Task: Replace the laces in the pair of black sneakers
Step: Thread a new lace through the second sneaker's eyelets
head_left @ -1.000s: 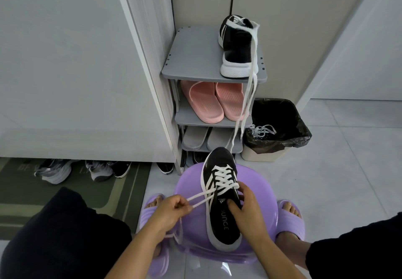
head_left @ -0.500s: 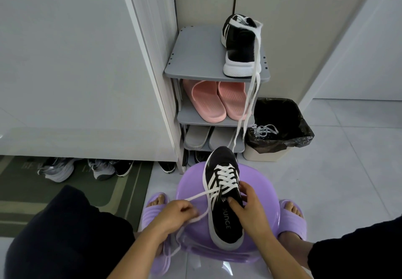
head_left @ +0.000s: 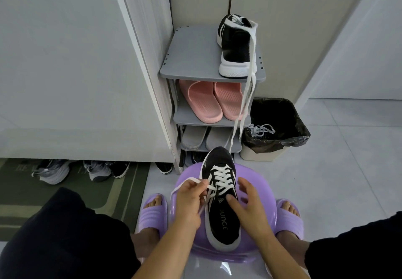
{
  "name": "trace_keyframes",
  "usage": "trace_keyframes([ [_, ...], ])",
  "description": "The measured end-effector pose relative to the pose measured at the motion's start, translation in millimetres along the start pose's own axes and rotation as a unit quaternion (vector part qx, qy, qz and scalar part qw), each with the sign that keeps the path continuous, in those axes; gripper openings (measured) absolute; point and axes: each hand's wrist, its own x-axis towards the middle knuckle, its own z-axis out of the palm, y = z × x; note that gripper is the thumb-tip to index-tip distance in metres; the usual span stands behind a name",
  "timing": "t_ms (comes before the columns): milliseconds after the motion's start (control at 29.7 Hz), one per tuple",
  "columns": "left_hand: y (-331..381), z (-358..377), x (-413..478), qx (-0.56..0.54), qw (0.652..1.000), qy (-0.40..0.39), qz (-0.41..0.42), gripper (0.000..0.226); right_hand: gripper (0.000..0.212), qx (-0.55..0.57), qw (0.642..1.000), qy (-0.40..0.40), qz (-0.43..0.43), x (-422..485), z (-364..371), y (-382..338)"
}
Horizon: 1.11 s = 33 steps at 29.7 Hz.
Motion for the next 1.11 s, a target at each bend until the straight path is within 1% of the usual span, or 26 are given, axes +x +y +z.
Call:
trace_keyframes([
  [34, 1, 0, -3, 0.040, 0.998, 0.016, 0.037, 0.023, 0.041, -0.044, 0.998, 0.024, -0.026, 3, -1, -3],
  [101, 2, -1, -8, 0.096, 0.989, 0.035, 0.107, 0.020, 0.036, -0.143, 0.983, 0.050, -0.100, 11, 0, -12],
  [169, 6, -1, -13, 0.156, 0.972, 0.015, 0.177, 0.016, 0.032, -0.236, 0.961, 0.016, -0.143, 19, 7, -24],
  [236, 10, 1, -19, 0.217, 0.950, -0.003, 0.224, 0.009, 0.022, -0.315, 0.937, -0.038, -0.145, 28, 19, -35],
  [270, 11, 1, -21, 0.236, 0.941, -0.001, 0.241, 0.012, 0.015, -0.320, 0.936, -0.047, -0.138, 32, 24, -40],
  [303, 14, 1, -21, 0.241, 0.936, -0.001, 0.257, 0.020, 0.011, -0.288, 0.948, -0.043, -0.127, 34, 26, -46],
  [337, 17, 1, -21, 0.234, 0.936, -0.012, 0.262, 0.029, 0.017, -0.223, 0.967, -0.033, -0.115, 36, 25, -53],
  [405, 21, 0, -17, 0.241, 0.937, -0.089, 0.238, 0.040, 0.031, -0.095, 0.991, -0.017, -0.092, 38, 17, -69],
  [438, 22, 1, -14, 0.266, 0.927, -0.141, 0.223, 0.039, 0.033, -0.048, 0.996, -0.014, -0.079, 37, 11, -78],
  [472, 20, 2, -13, 0.306, 0.909, -0.186, 0.214, 0.033, 0.031, 0.004, 0.998, -0.019, -0.057, 36, 6, -86],
  [506, 17, 6, -12, 0.347, 0.890, -0.207, 0.212, 0.023, 0.026, 0.069, 0.997, -0.029, -0.029, 34, 1, -95],
  [539, 14, 10, -11, 0.377, 0.878, -0.194, 0.222, 0.011, 0.022, 0.139, 0.989, -0.045, -0.004, 32, -2, -102],
  [573, 12, 16, -11, 0.382, 0.879, -0.157, 0.239, 0.006, 0.019, 0.199, 0.978, -0.056, 0.006, 32, -7, -109],
  [641, 15, 25, -12, 0.317, 0.905, -0.061, 0.277, 0.016, 0.017, 0.281, 0.958, -0.051, -0.004, 32, -17, -119],
  [674, 21, 28, -13, 0.261, 0.920, -0.026, 0.292, 0.019, 0.018, 0.303, 0.952, -0.039, -0.011, 32, -24, -122],
  [708, 29, 28, -14, 0.221, 0.924, -0.002, 0.311, 0.022, 0.018, 0.317, 0.948, -0.024, -0.017, 32, -31, -124],
  [809, 56, 21, -14, 0.171, 0.911, 0.040, 0.372, 0.028, 0.021, 0.344, 0.939, 0.026, -0.004, 39, -50, -118],
  [877, 66, 12, -12, 0.139, 0.910, 0.062, 0.386, 0.024, 0.025, 0.379, 0.923, 0.051, 0.049, 44, -56, -105],
  [910, 69, 6, -7, 0.116, 0.918, 0.076, 0.372, 0.021, 0.026, 0.403, 0.909, 0.061, 0.083, 45, -58, -98],
  [978, 68, -10, 5, 0.067, 0.940, 0.105, 0.317, 0.019, 0.030, 0.429, 0.889, 0.082, 0.136, 46, -58, -83],
  [1011, 64, -21, 13, 0.053, 0.948, 0.119, 0.291, 0.020, 0.033, 0.419, 0.890, 0.092, 0.151, 46, -57, -75],
  [1045, 60, -31, 20, 0.068, 0.951, 0.134, 0.271, 0.021, 0.034, 0.394, 0.899, 0.102, 0.160, 45, -56, -68],
  [1113, 52, -49, 31, 0.142, 0.947, 0.157, 0.241, 0.016, 0.030, 0.337, 0.919, 0.119, 0.167, 42, -53, -58],
])
